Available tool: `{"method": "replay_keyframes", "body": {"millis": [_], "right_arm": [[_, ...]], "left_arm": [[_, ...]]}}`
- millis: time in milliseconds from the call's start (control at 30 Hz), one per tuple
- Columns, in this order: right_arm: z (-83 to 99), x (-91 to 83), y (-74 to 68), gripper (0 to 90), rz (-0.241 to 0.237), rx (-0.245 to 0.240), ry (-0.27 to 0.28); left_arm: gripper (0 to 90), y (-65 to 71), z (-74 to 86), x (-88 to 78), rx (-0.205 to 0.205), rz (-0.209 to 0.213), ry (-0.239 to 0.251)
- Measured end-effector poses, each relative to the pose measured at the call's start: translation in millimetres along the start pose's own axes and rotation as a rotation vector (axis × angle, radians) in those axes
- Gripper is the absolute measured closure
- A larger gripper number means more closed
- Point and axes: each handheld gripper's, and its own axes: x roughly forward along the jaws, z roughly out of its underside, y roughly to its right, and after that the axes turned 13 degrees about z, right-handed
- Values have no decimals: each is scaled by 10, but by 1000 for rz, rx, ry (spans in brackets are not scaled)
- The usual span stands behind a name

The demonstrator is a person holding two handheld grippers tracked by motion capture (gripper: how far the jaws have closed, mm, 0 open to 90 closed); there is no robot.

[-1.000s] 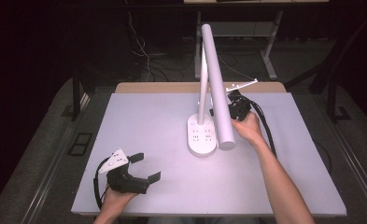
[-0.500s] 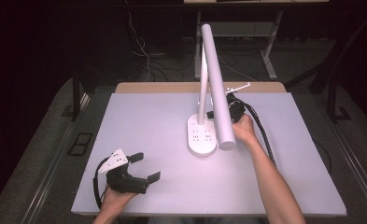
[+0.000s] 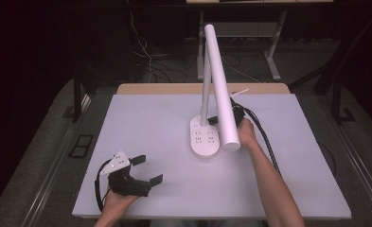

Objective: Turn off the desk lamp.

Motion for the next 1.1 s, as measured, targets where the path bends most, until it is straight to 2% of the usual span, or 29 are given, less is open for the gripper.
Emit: {"method": "replay_keyframes", "body": {"millis": [100,333,567,700,967,1067,1100], "right_arm": [[9,-4,-29,900,20,-20,2],[49,-4,-30,900,9,9,27],[48,-21,-18,900,8,13,29],[44,-15,-35,900,18,-1,30],[59,-10,-16,900,12,17,37],[79,-2,-15,900,15,19,54],[122,4,-16,900,9,36,78]], "left_arm": [[0,6,4,-6,-2,-1,2],[0,-15,2,-13,-6,-6,5],[0,-16,4,-13,-7,-10,5],[0,-15,3,-13,-7,-11,5],[0,-11,4,-11,-7,-9,8],[0,-8,4,-17,-6,-10,8],[0,-8,5,-19,-6,-10,8]]}}
